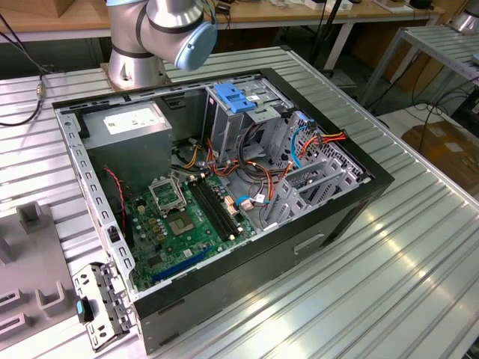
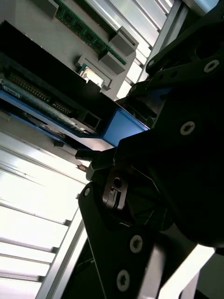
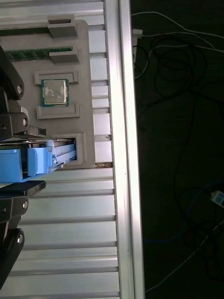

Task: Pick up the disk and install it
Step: 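Pick up the disk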

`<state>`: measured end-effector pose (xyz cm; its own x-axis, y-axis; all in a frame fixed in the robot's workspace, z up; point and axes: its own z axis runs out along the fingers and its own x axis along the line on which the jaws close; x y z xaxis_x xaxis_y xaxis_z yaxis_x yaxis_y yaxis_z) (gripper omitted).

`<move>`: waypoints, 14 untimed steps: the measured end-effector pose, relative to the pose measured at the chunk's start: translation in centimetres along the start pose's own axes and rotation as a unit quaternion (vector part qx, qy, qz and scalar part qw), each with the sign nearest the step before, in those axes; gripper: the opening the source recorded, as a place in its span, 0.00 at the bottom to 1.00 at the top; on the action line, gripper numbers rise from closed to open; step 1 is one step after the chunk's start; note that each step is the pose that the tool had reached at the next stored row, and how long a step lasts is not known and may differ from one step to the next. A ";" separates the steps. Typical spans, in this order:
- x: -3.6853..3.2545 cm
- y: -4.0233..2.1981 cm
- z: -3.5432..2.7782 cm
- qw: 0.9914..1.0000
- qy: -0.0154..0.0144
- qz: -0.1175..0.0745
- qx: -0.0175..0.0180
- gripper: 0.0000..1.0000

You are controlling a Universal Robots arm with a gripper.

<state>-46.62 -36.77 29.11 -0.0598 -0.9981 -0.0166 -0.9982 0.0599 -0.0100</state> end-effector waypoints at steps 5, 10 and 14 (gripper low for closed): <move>-0.16 0.01 0.06 1.000 0.002 0.000 0.000 0.49; 0.00 0.00 0.06 1.000 0.002 0.000 0.000 0.49; 0.03 0.00 0.06 1.000 0.002 0.002 0.000 0.49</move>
<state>-46.62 -36.80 29.05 -0.0636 -0.9979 -0.0117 -0.9979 0.0637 -0.0102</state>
